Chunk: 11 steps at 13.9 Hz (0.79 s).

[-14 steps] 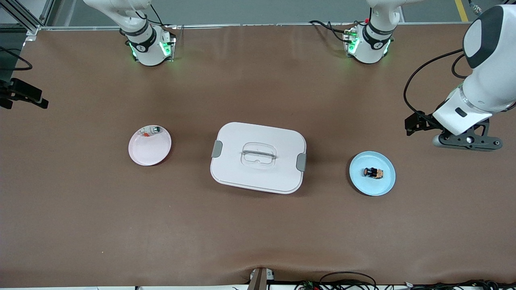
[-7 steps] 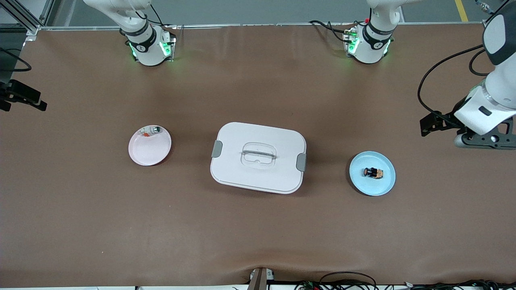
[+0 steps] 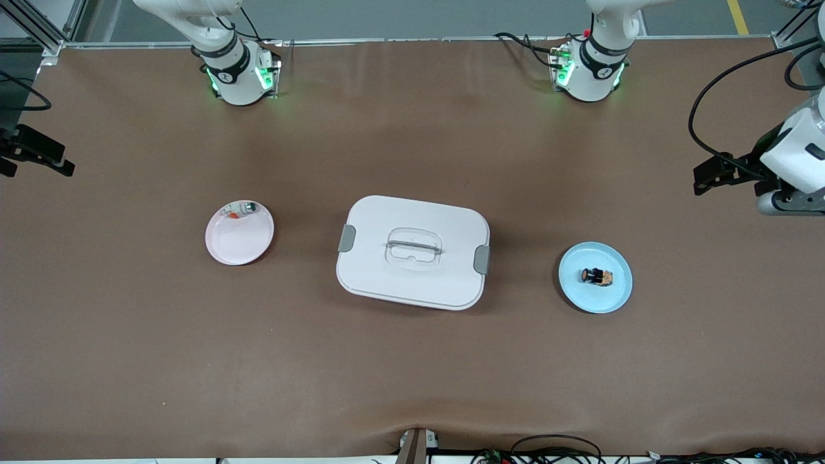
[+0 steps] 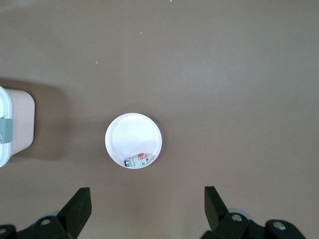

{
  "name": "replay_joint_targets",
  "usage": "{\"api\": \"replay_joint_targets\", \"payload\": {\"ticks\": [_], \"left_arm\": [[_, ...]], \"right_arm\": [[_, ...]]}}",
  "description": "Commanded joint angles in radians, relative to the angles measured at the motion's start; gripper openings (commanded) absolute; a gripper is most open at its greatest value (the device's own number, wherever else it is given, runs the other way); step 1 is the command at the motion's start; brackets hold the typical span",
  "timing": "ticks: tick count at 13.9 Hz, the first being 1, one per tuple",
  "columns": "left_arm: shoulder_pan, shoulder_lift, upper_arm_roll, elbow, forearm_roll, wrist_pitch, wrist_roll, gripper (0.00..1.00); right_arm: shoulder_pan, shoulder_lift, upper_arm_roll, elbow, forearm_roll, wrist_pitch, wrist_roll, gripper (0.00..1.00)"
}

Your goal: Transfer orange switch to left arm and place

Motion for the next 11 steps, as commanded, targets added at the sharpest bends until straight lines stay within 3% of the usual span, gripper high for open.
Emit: {"api": "replay_joint_targets", "payload": {"ticks": [1,7,11], "left_arm": [[0.006,-0.041,-0.001,0.003,-0.01,-0.025,-0.073,1.0],[-0.02,-0.093,0.03,-0.011,-0.013,-0.05,-0.074,1.0],[-0.213,-0.145,0.217,-0.061,-0.015,-0.051,-0.074,1.0]], "right_arm": [[0.001,-0.03,0.0,-0.031,0.002,-0.006,-0.002,1.0],[0.001,-0.027,0.0,-0.015,-0.001,-0.05,-0.002,1.0],[0.003,-0.027,0.001,-0.014,-0.001,-0.052,0.0,1.0]]}}
